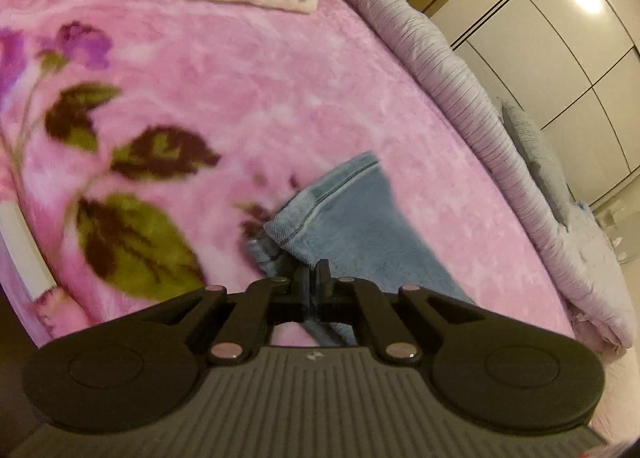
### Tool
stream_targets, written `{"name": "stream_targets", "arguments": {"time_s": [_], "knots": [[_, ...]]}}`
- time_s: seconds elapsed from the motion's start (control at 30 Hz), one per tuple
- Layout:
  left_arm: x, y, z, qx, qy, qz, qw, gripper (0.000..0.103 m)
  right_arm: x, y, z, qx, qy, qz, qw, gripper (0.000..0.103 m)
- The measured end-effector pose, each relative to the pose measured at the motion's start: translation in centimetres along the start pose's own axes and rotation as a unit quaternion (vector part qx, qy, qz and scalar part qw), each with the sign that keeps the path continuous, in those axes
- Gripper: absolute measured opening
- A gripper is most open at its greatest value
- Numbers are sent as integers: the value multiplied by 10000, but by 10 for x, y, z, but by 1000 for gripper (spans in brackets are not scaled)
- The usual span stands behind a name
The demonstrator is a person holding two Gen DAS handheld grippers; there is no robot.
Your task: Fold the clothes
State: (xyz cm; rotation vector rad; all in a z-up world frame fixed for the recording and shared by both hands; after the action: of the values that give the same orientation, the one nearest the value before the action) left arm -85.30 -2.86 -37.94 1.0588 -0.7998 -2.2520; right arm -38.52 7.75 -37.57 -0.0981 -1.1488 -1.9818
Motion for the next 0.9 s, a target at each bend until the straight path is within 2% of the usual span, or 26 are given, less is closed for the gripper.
{"name": "stream_targets", "arguments": {"time_s": [0.1, 0.17, 0.23, 0.33, 0.53, 0.9], "knots": [[0, 1, 0, 9, -17, 8, 10000, 1, 23, 2, -10, 43, 897, -78, 9959, 7], [-1, 1, 1, 11, -8, 12, 10000, 1, 40, -1, -21, 69, 1673, -171, 9857, 7], [-3, 1, 1, 13, 0, 16, 10000, 1, 57, -5, -32, 96, 2445, -268, 9692, 7], [-2, 2, 2, 20, 7, 22, 10000, 1, 81, -12, -47, 144, 3449, -374, 9378, 7], [0, 4, 2, 38, -44, 35, 10000, 1, 89, -24, -65, 320, 4075, -542, 9110, 7], [1, 3, 1, 58, -36, 19, 10000, 2, 96, -32, -77, 429, 4566, -723, 8857, 7]]}}
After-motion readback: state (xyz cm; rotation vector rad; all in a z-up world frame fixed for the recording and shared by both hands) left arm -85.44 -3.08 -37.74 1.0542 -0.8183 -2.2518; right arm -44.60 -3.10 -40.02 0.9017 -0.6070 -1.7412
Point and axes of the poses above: each gripper's, at about its wrist camera, not at the fingertips, and y roughly against the way its jaws point, x to its left, z to its top, the point moved 4 cm from there along -y, roughly the way its jaws point, and after that the axes turned 6 degrees about z, right-handed, at the moved point
